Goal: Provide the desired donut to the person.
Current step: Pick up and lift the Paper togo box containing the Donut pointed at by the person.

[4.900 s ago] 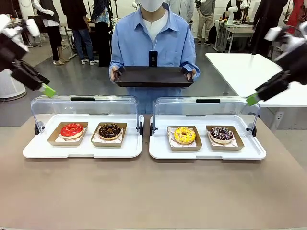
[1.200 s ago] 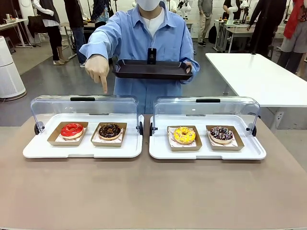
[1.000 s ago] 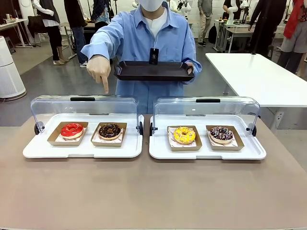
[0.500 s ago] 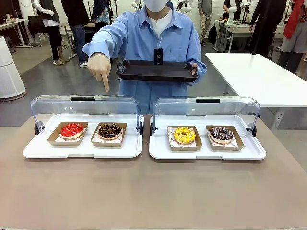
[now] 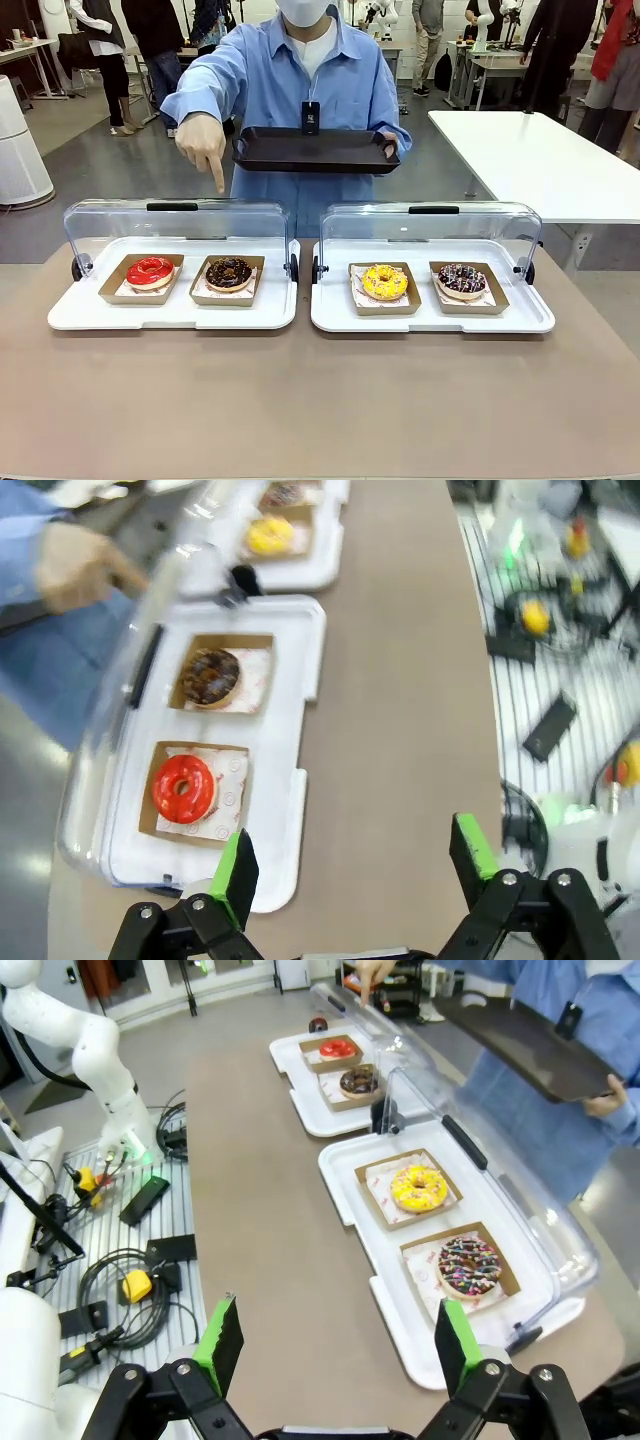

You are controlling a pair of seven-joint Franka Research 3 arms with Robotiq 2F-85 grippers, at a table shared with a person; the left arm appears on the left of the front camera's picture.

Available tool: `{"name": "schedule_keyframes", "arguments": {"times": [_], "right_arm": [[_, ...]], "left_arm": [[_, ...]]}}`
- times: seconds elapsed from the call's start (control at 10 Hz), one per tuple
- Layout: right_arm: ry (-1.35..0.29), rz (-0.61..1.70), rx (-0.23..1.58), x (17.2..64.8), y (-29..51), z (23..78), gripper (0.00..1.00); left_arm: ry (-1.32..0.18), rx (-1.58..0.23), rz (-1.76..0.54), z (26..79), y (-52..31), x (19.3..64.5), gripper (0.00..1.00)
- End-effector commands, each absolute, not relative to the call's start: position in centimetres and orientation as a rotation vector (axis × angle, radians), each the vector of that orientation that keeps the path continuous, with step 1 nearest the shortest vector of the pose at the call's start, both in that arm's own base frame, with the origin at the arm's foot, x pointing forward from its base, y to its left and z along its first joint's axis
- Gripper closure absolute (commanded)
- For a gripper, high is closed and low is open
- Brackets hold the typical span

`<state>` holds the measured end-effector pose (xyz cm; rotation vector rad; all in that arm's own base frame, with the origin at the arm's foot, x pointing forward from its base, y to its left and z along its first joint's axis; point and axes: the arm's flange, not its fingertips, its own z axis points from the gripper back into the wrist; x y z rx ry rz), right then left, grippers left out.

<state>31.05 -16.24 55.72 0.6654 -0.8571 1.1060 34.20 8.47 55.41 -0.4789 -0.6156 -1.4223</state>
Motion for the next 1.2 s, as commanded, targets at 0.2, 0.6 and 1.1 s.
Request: {"name": "schedule_keyframes", "arguments": {"times": [0.2, 0.6, 1.1], "right_arm": [[-0.867, 1.107, 0.677, 31.1, -16.3, 55.7, 0.0], [-0.867, 1.107, 0.677, 31.1, -16.3, 55.7, 0.0], [-0.867, 1.107, 0.677, 31.1, -16.3, 55.7, 0.0]], "left_arm": [[-0.235, -0.168, -1.74, 52.6, -4.1, 34.6, 0.0], [-0.032, -0.013, -1.794, 44.5, -13.5, 36.2, 0.0], [-0.081, 0.008, -1.822, 41.4, -16.1, 36.5, 0.0]]}}
